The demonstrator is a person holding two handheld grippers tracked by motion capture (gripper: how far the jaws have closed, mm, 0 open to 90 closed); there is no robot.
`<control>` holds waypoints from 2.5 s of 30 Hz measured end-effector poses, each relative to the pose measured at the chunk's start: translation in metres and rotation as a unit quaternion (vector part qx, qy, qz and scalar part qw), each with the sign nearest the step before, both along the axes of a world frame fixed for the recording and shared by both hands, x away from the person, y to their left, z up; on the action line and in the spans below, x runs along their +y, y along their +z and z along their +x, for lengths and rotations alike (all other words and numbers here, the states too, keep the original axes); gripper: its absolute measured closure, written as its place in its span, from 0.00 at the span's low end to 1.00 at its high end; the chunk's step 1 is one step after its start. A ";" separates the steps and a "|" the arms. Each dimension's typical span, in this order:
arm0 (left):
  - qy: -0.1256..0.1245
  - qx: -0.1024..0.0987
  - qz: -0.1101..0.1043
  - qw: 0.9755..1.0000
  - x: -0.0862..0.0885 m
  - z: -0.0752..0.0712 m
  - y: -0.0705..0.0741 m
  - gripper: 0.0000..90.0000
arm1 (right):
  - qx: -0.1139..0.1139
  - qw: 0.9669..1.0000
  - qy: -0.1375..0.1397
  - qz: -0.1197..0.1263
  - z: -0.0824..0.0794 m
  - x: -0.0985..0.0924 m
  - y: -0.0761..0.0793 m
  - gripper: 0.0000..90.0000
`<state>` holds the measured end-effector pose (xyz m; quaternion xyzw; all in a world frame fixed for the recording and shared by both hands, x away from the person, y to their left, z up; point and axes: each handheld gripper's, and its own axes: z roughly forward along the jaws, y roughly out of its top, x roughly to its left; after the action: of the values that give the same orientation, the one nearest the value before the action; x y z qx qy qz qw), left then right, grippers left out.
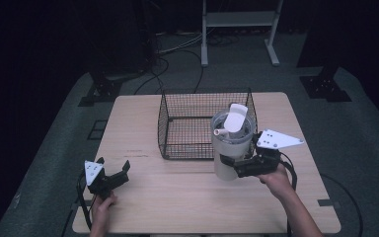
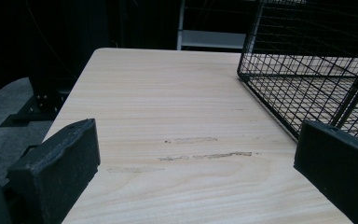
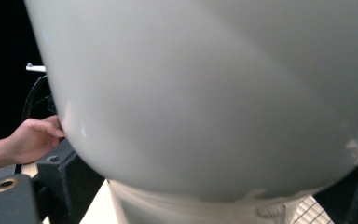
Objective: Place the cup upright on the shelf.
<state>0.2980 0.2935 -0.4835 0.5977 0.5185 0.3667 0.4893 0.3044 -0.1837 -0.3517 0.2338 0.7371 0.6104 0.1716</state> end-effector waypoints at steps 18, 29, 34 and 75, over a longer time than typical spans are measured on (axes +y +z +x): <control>0.000 -0.001 -0.006 1.000 0.002 0.000 0.000 0.00 | 0.000 1.000 -0.005 -0.005 0.055 0.034 0.037 0.09; -0.001 -0.001 -0.011 1.000 0.003 0.000 0.000 0.00 | 0.013 1.000 -0.011 -0.008 0.087 0.055 0.041 0.09; -0.001 -0.001 -0.013 1.000 0.003 0.000 0.000 0.00 | 0.021 1.000 -0.017 -0.011 0.106 0.067 0.040 0.09; -0.002 0.000 -0.022 1.000 0.006 0.000 0.000 0.00 | 0.038 0.998 -0.041 -0.043 0.191 0.127 0.014 0.09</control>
<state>0.2979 0.2990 -0.4835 0.5882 0.5251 0.3543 0.5028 0.4952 -0.0563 -0.3376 0.2789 0.7582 0.5617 0.1783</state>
